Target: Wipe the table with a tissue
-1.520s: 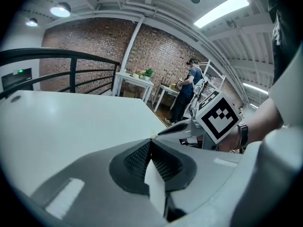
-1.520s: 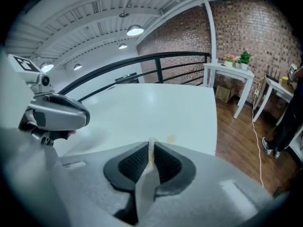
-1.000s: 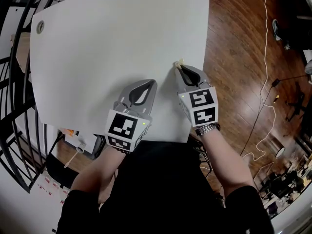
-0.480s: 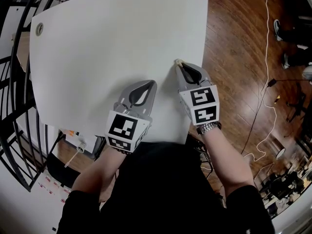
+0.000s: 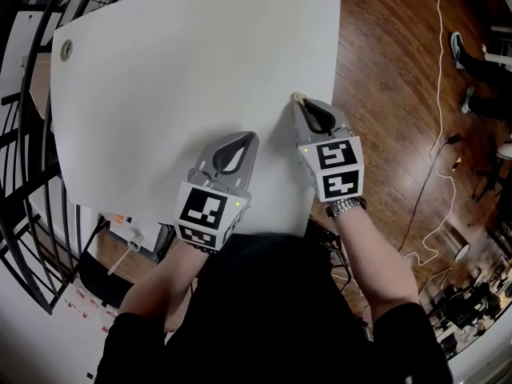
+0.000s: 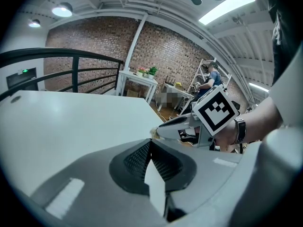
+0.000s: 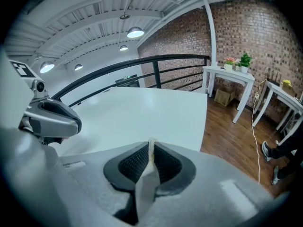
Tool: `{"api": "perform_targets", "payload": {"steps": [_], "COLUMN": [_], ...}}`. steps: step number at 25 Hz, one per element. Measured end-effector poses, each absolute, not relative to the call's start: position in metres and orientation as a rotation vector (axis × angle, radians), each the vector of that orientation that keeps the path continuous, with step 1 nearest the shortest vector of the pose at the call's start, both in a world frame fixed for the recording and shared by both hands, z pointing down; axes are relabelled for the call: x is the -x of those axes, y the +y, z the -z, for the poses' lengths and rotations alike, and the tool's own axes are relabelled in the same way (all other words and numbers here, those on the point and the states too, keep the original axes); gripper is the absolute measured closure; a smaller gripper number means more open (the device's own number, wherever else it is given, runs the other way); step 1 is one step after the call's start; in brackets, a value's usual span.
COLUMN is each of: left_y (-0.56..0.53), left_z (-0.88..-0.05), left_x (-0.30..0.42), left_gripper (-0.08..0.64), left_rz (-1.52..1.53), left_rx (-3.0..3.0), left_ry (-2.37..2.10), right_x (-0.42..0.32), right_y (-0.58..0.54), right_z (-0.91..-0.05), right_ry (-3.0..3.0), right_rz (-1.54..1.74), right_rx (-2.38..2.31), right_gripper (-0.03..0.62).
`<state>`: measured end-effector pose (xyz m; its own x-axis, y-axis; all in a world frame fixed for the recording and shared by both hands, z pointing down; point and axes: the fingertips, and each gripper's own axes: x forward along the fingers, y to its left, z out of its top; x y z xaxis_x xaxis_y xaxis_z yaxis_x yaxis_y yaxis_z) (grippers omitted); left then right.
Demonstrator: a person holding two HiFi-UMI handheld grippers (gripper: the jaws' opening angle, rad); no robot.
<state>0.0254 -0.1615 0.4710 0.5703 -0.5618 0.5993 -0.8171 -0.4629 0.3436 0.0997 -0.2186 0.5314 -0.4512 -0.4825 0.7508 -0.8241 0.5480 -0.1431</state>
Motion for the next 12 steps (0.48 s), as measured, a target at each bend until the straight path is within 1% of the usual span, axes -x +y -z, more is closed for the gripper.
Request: {"api": "perform_targets", "payload": {"steps": [12], "left_y": [-0.155], "left_z": [-0.457], "left_x": [-0.024], "left_gripper": [0.551], "left_rz": [-0.517], "left_rx": [-2.228], "left_ry": [-1.096], "right_x": [-0.113], "right_y": [-0.209], "right_z": [-0.514], "right_ry": [-2.108], "right_rz": [-0.643], "right_rx": [-1.117], "right_gripper": [0.566]}}
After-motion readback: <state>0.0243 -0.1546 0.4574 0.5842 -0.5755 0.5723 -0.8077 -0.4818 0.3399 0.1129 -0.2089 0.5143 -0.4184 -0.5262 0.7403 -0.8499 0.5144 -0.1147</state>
